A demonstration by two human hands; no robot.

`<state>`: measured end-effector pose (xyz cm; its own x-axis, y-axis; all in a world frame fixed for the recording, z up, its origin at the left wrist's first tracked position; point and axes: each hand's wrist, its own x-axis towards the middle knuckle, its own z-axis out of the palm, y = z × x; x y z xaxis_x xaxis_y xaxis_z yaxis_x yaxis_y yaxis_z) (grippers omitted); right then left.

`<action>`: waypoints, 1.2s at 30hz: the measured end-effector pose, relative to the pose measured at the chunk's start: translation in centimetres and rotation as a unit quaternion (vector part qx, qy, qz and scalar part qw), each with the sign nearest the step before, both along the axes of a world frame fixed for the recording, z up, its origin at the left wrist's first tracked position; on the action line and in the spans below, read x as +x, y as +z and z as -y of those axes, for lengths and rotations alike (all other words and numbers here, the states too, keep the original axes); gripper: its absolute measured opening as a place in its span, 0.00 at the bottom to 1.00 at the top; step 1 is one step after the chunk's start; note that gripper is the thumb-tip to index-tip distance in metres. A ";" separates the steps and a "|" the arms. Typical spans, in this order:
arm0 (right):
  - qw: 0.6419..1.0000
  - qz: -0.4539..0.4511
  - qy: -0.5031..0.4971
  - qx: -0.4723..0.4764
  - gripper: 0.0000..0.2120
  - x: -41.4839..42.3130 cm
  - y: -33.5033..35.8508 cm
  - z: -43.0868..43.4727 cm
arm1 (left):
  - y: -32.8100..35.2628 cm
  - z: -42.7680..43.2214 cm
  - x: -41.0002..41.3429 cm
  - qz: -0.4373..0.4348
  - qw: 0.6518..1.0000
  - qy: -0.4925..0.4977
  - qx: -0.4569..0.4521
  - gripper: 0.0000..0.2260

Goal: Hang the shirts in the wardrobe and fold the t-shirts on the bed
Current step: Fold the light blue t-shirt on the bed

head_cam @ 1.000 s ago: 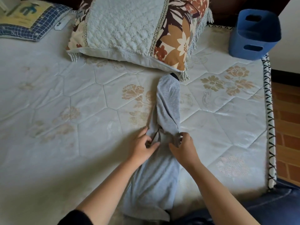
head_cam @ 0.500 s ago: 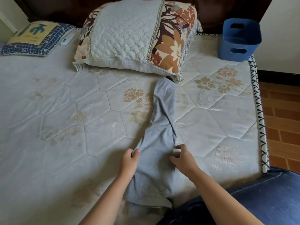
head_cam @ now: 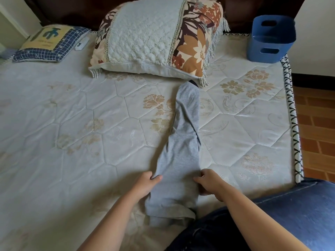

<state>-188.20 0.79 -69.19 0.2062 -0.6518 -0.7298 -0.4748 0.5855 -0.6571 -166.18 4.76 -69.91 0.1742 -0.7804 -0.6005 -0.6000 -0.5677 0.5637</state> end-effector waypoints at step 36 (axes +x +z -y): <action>0.947 0.287 -0.062 0.128 0.19 -1.7 4.0 -1.6 | 5.8 -4.8 -4.7 -0.432 0.843 0.262 0.183 0.14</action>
<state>-189.95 2.36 -65.18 0.5512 -0.5129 -0.6581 -0.0001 0.7887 -0.6147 -170.91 9.53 -64.11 -0.1889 -0.4670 -0.8638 0.3317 -0.8583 0.3915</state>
